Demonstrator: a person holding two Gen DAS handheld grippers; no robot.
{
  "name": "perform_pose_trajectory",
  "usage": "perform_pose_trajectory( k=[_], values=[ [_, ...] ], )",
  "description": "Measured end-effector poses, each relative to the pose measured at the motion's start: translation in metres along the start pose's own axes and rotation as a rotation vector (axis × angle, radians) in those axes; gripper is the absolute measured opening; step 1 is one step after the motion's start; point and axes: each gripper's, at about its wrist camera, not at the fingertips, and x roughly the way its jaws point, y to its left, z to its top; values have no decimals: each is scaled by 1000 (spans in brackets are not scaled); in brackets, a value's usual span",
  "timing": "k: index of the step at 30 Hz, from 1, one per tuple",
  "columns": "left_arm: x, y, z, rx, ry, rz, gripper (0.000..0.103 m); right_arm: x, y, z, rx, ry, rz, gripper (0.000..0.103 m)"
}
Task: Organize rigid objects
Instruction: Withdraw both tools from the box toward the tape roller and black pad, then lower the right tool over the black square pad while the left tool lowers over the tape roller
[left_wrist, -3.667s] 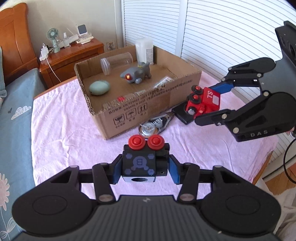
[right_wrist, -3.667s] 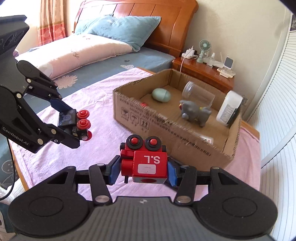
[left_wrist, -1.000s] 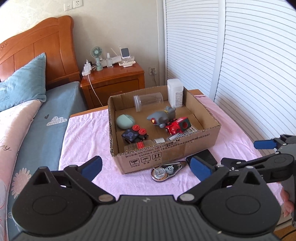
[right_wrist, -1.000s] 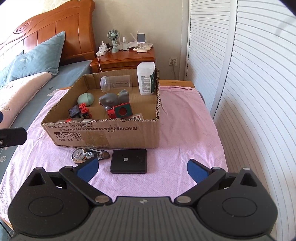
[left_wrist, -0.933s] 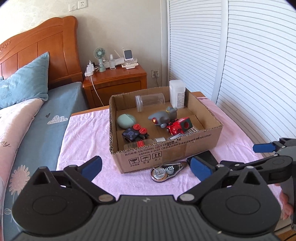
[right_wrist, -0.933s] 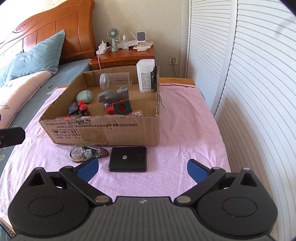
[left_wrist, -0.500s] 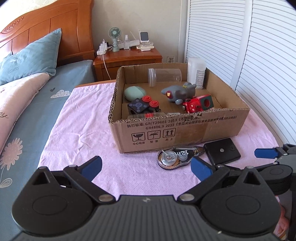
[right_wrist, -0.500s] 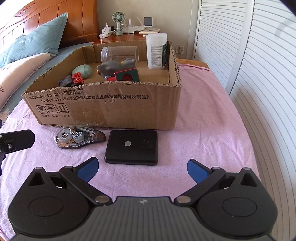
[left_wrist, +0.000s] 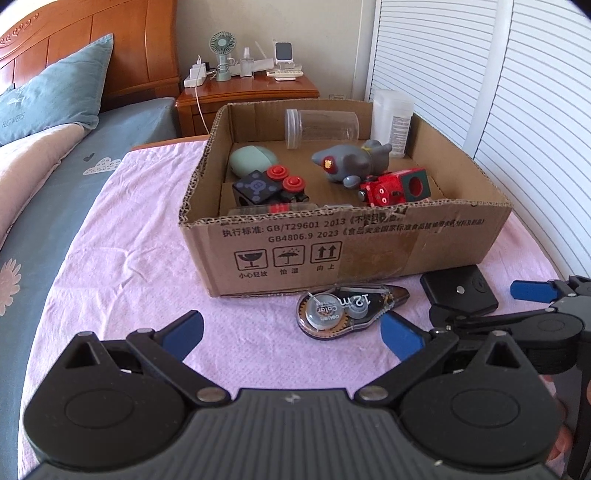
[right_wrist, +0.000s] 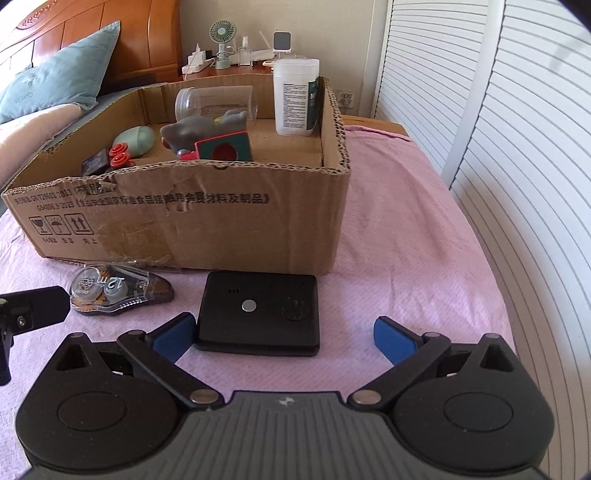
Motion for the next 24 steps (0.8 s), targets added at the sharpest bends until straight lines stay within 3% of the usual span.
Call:
perform_pose_trajectory(
  k=[5,11,19,24],
  values=[
    [16,-11,-3,32,40,-8,102,0,-8,-1,-13,10,12,103],
    [31,-2,-3,-40,77,-54,102,0,-16,-1,-20,13,20,103],
    [34,-4,-7,6,48,8,102,-1,-17,-1,-37,28,28,103],
    [32,4,-7,-15,54,47,103,-2,-17,-3,-42,24,33,103]
  ],
)
